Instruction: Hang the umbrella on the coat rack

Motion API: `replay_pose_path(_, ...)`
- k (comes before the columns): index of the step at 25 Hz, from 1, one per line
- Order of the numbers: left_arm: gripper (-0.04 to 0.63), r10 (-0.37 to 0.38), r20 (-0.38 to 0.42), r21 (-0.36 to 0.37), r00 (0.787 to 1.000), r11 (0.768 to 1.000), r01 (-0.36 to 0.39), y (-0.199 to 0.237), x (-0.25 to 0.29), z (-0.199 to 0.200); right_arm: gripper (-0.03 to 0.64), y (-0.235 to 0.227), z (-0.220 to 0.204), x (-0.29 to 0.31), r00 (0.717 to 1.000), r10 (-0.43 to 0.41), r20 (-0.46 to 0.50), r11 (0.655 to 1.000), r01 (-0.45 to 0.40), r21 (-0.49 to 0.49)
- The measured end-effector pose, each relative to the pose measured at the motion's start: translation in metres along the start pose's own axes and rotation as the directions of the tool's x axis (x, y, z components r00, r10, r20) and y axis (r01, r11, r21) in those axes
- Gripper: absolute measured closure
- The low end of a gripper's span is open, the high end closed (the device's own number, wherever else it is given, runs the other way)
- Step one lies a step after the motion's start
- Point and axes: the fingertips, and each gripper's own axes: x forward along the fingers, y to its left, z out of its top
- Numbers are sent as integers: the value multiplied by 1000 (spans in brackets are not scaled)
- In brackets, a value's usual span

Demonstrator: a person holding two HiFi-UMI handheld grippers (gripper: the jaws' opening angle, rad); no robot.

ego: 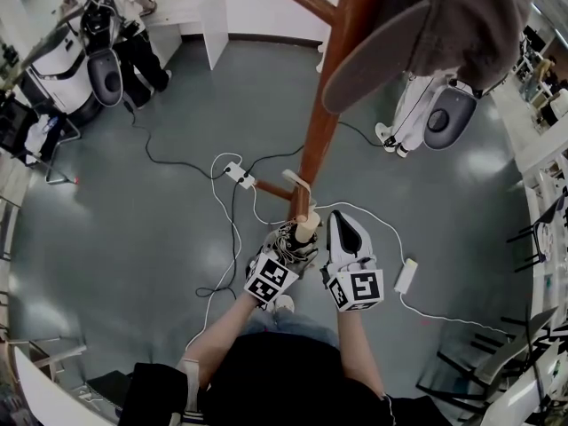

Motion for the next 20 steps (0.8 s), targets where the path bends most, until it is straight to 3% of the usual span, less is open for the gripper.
replay_pose_path(12,281,80,-61,-108,995,990,-86,17,-1,-62,611,30,-51,-4,999,46,-26,999,-45,8)
replay_pose_path(20,268,113,-113,-69,987,990,-121,17,3,-91,611,38,-85,-10,995,54,-85,998,-52,29)
